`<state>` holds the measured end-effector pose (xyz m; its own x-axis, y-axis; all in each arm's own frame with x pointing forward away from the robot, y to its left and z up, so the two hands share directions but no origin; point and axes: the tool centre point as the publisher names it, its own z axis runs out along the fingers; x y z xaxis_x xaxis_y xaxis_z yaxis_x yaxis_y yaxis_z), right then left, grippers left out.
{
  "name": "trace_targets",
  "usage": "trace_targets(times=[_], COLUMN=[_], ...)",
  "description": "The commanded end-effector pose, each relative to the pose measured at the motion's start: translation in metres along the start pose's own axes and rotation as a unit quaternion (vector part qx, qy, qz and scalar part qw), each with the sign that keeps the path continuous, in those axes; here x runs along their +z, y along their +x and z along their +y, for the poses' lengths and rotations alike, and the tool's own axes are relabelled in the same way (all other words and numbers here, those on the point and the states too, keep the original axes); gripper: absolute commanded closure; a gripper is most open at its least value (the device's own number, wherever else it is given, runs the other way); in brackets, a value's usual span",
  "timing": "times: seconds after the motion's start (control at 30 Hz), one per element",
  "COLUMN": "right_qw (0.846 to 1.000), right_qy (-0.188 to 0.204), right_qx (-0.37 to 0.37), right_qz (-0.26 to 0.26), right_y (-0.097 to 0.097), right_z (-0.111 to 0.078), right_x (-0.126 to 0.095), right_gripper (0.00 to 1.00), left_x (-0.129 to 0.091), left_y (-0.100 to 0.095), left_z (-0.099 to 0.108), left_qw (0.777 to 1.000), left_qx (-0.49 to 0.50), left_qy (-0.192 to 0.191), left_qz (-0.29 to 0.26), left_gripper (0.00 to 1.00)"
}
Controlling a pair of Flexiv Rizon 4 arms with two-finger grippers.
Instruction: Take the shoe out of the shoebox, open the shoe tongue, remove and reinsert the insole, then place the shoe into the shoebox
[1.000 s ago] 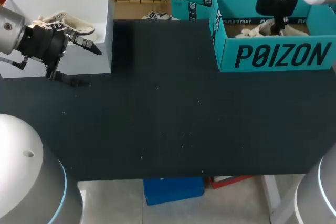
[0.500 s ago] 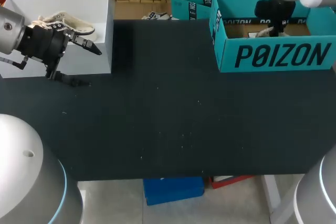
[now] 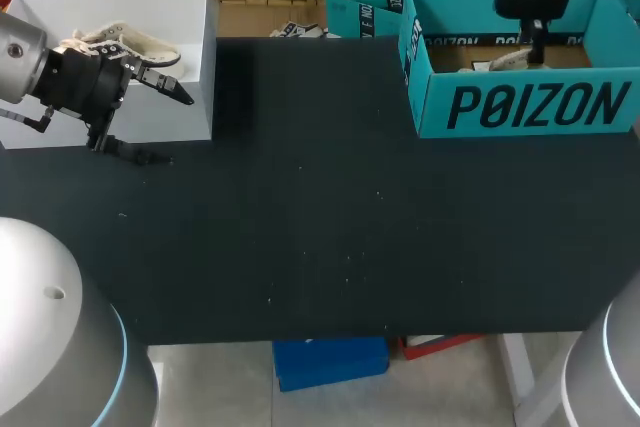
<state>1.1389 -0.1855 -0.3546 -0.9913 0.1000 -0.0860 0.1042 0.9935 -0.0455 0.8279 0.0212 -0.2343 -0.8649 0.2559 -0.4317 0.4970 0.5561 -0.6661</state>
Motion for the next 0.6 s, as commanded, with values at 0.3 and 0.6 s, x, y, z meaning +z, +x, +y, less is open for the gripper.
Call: trace_targets(times=[0.3, 0.6], right_qw=[0.999, 0.997], right_qy=[0.031, 0.004], right_qx=[0.013, 0.025], right_qz=[-0.031, -0.072], right_y=[0.012, 0.039], right_z=[-0.008, 0.016], right_x=[-0.089, -0.153], right_gripper=[0.0, 0.0], left_x=[0.001, 0.001], left_y=[0.001, 0.001], left_z=[0.0, 0.0], left_qw=[1.0, 1.0], left_qx=[0.001, 0.001], left_qy=[-0.002, -0.002], left_qz=[-0.002, -0.002], left_gripper=[0.0, 0.0])
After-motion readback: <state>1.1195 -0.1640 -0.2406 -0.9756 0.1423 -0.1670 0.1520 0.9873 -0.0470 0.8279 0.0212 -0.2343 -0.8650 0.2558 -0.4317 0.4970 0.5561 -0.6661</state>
